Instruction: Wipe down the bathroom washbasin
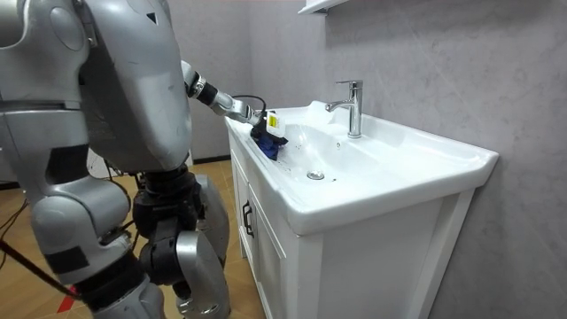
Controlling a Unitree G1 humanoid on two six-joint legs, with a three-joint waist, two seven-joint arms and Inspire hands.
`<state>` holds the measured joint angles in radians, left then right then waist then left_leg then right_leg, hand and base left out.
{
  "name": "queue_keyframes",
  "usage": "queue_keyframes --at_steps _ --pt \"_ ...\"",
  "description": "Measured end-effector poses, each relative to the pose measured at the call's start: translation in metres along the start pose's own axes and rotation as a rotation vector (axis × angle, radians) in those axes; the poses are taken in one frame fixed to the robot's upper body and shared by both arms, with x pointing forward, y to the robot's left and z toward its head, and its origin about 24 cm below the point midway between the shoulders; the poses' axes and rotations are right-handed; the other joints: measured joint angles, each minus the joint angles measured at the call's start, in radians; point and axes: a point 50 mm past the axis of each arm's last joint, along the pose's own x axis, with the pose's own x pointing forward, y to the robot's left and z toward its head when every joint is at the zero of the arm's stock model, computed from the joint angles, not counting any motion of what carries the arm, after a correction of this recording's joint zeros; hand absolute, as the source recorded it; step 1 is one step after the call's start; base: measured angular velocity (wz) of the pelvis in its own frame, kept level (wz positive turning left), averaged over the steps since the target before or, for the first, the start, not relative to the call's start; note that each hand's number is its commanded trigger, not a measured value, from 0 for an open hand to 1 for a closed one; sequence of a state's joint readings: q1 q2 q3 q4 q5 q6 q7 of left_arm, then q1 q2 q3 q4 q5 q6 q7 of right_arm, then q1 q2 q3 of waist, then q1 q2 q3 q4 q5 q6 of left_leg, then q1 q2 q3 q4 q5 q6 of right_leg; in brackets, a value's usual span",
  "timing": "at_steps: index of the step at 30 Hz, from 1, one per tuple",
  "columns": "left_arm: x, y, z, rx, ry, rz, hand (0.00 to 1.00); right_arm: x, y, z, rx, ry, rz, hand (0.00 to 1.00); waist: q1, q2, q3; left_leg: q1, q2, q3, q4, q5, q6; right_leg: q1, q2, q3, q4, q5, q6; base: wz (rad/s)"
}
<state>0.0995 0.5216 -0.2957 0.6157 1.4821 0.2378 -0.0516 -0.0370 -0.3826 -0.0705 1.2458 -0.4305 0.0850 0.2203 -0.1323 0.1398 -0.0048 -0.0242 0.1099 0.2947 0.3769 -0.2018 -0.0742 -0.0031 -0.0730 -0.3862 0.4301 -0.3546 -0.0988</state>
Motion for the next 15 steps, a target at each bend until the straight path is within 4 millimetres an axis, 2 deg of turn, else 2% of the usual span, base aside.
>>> queue_keyframes --at_steps 2,8,15 --pt "0.000 -0.004 -0.002 -0.011 0.008 0.011 1.00 0.000 -0.001 -0.002 0.012 0.002 -0.012 0.00 0.003 -0.004 -0.0015 0.000 -0.001 0.000 0.001 0.000 0.000 -0.004 -0.004 0.000 0.000 -0.005 -0.009 -0.13" --pt "0.005 -0.006 -0.011 -0.176 0.068 0.024 1.00 -0.001 0.006 -0.019 0.033 0.024 -0.018 0.00 0.003 -0.016 -0.0072 0.004 -0.001 0.001 -0.006 0.000 0.000 -0.003 -0.003 -0.004 0.001 -0.005 -0.011 -0.01" --pt "0.008 0.007 -0.016 -0.237 0.096 0.069 1.00 -0.001 0.012 -0.028 0.076 0.036 0.000 0.00 0.003 -0.043 -0.0050 0.014 -0.002 -0.002 0.001 0.000 0.000 0.007 -0.007 -0.014 0.004 -0.005 -0.012 0.03"
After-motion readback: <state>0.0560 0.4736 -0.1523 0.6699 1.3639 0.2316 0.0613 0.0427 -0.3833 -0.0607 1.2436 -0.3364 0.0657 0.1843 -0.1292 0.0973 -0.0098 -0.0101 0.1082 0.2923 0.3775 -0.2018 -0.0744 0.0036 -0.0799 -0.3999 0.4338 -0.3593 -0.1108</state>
